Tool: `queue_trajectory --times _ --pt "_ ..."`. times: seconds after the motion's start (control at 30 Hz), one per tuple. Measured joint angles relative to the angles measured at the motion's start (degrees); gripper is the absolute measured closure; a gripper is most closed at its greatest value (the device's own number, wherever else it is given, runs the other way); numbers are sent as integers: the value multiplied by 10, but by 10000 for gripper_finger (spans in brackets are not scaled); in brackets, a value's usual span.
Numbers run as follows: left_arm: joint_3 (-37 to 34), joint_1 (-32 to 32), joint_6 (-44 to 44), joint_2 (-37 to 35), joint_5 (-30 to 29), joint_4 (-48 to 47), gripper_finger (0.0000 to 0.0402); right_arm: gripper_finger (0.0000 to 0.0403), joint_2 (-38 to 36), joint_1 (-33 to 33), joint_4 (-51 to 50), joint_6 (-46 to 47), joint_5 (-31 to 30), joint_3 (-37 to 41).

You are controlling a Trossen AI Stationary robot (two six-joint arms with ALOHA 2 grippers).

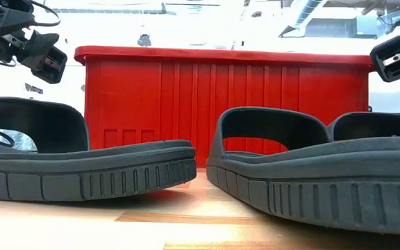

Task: Pick and place slides into bin

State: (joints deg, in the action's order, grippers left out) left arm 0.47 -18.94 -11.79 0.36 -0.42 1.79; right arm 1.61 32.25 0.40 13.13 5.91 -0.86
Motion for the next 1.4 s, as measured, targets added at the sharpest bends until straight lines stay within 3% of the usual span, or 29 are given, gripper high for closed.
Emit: queue_trajectory --times 1.4 --pt "0 0 0 0 -12 2 253 340 0 0 0 0 0 0"
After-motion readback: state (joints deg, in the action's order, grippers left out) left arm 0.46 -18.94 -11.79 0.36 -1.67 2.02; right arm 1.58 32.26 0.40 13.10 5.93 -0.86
